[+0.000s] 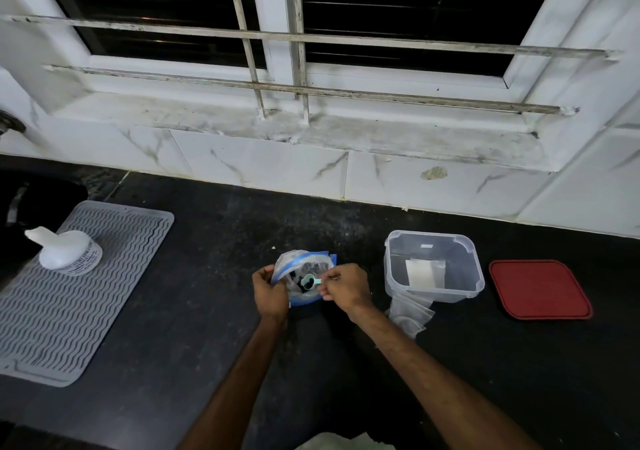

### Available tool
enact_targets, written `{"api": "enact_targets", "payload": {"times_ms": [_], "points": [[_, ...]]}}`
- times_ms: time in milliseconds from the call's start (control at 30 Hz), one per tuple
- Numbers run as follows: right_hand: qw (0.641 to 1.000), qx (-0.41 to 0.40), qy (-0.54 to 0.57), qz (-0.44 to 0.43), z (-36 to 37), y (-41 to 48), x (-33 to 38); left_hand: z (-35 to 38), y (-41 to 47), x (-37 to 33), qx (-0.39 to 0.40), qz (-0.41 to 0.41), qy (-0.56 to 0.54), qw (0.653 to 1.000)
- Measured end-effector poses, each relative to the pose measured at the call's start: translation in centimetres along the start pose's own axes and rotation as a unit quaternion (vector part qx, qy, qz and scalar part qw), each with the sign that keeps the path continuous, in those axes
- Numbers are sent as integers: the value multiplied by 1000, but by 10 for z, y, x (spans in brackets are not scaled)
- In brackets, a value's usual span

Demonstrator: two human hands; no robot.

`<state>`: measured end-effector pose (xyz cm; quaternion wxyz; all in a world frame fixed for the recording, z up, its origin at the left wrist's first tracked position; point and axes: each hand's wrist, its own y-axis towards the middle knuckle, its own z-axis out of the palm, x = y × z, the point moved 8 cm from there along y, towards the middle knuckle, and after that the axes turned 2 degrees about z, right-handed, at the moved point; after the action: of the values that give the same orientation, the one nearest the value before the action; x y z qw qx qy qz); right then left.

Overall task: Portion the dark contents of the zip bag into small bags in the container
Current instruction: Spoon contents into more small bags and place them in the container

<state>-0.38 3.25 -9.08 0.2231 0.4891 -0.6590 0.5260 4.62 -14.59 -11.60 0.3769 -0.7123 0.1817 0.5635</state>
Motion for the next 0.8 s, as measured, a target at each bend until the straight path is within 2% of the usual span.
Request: {"api": "enact_targets", "payload": {"times_ms": [200,267,300,367,433,500,600,700,800], "points": [[985,56,150,69,-22,-20,5,-3,-7,-9,74,18,26,997],[975,76,191,82,-35,-32,6,-13,-18,-13,70,39,62,995],[971,82,207,82,-44,-39,6,-21,-25,-21,44,82,84,992],[967,82,229,75,-68,-52,3,-32,-51,-45,-6,219,107,970],[968,65,236,64,-100,-64,-7,-17,-84,-51,19,293,114,949],[969,44,238,53,-132,-73,-21,18,-110,-34,112,254,131,952],[973,16,226,40,-169,-81,-46,77,-147,14,252,184,215,925],[983,-3,180,26,-186,-82,-62,105,-161,43,275,124,237,924],[995,-22,93,-1,-190,-79,-72,116,-165,40,258,146,271,916]]}}
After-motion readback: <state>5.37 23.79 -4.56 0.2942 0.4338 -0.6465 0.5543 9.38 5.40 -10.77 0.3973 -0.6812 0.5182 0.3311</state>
